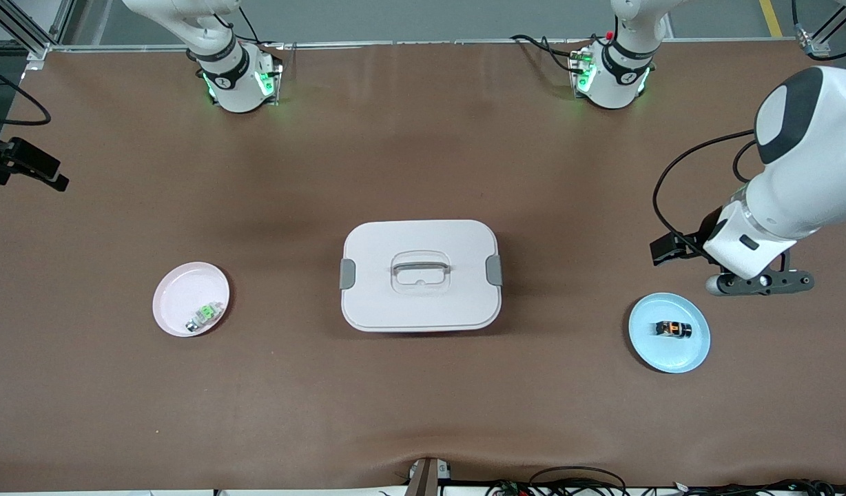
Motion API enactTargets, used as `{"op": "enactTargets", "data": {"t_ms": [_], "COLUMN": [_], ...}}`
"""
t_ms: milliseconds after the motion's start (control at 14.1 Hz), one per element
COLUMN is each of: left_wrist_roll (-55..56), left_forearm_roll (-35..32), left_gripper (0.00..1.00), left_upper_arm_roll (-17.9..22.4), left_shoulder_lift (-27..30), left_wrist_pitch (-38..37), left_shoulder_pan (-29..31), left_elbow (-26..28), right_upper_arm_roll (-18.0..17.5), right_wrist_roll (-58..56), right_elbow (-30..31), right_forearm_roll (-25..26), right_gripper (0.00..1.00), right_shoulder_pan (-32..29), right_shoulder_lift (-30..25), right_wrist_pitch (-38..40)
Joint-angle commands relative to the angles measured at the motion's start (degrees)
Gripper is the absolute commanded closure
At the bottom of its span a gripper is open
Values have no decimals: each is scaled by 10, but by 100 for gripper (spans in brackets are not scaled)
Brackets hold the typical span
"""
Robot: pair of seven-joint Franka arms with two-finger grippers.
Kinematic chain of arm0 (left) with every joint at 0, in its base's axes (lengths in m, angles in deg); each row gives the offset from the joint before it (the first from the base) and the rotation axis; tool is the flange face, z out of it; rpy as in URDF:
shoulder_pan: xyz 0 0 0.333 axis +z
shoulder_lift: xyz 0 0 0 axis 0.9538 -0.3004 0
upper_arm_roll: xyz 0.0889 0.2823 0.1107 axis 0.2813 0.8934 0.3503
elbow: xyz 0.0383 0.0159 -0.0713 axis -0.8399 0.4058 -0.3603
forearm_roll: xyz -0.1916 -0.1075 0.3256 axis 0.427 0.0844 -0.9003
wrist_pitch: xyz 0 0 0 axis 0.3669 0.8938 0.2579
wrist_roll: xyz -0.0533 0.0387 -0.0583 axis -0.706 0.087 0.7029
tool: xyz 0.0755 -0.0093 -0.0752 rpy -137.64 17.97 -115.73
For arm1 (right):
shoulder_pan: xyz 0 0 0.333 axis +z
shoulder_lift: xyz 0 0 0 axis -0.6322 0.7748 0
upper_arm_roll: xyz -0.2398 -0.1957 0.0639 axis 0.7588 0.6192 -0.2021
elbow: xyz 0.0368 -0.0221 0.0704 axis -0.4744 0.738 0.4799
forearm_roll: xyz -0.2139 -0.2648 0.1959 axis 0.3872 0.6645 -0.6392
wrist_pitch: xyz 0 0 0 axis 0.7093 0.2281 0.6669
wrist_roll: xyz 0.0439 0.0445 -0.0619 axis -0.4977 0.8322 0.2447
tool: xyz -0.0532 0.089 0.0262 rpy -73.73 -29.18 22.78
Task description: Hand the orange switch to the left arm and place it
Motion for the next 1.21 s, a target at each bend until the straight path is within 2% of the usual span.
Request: {"op": "enactTargets", "data": {"t_ms": [0, 284, 497, 568, 853, 995, 1137], "left_wrist_roll": [7, 7, 2, 2, -14, -22, -41], "left_forearm_roll": [-12, -14, -6, -11, 10, 32, 42], "left_gripper": [0, 0, 0, 0, 0, 0, 0], "left_upper_arm_roll": [0, 17, 22, 35, 175, 196, 243], "left_shoulder_lift": [18, 41, 46, 66, 114, 141, 163], "left_wrist_pitch": [-12, -31, -72, -82, -121, -124, -121], "left_shoulder_pan": [5, 8, 6, -6, -132, -148, -191], "left_elbow": [-1, -7, -35, -35, -28, -7, 9], "right_upper_arm_roll": [1, 1, 2, 2, 2, 2, 2], "right_wrist_roll": [6, 4, 4, 6, 8, 8, 8], "right_elbow": [0, -33, -33, -33, -33, -33, -33], "right_forearm_roll": [-1, 2, -1, -1, -1, -2, -2], "right_gripper": [0, 0, 0, 0, 0, 0, 0], "right_shoulder_pan": [1, -1, -1, -2, -3, -3, -3], "right_shoulder_lift": [-8, 1, 1, 1, 1, 1, 1], "right_wrist_pitch": [9, 11, 17, 21, 27, 27, 28]}}
